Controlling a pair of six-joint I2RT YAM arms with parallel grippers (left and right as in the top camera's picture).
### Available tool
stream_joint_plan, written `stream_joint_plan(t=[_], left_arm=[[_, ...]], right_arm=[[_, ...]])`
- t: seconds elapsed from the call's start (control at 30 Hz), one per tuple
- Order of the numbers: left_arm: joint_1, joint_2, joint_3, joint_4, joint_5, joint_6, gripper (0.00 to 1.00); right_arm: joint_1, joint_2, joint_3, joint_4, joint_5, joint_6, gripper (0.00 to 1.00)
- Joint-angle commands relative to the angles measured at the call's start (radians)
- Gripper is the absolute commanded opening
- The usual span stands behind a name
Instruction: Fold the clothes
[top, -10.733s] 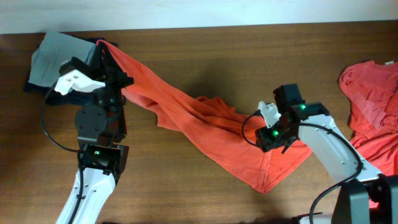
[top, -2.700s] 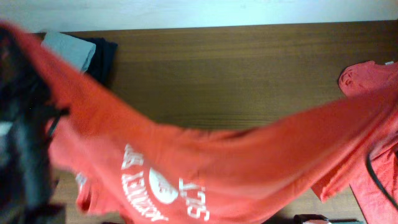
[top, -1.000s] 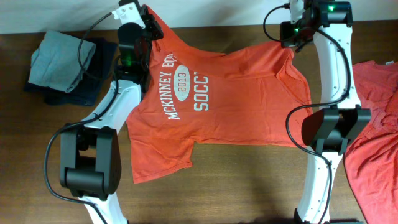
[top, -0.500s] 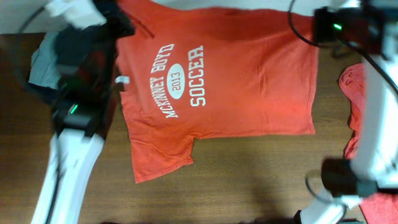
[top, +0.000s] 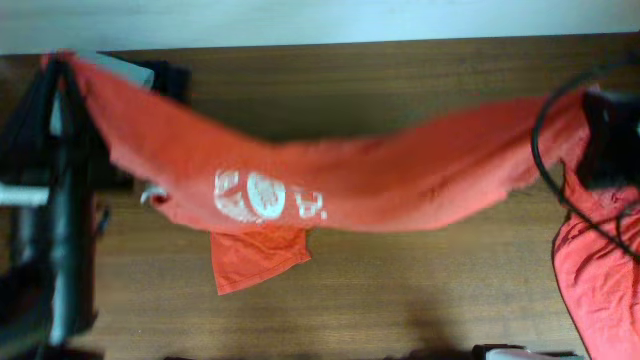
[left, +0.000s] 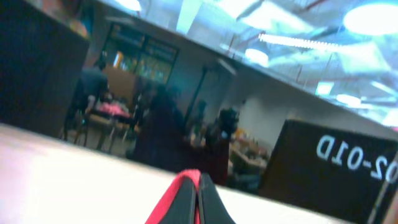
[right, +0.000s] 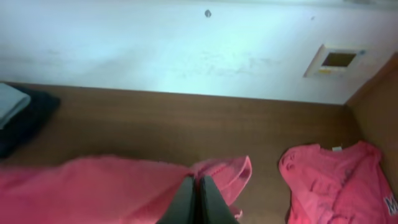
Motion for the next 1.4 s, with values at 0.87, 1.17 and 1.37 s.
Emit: stream_joint_plan(t=[0.87,1.17,1.37], left_arm=[[0.005,-0.109,0.342,-0.517,0.049,-0.109,0.01],[0.011,-0.109,0.471,-0.638,-0.019,-0.079,0.00],[0.039,-0.101,0.477,-0.667,-0.047,-0.064,0.01]], right_arm=[[-0.006,-0.420,-0.180,-0.050,0.008,0.132,0.04],[-0.006,-0.434,-0.180,-0.050,0.008,0.132,0.04],[-0.006,-0.434,-0.182,-0.051,0.009,0.142,0.04]])
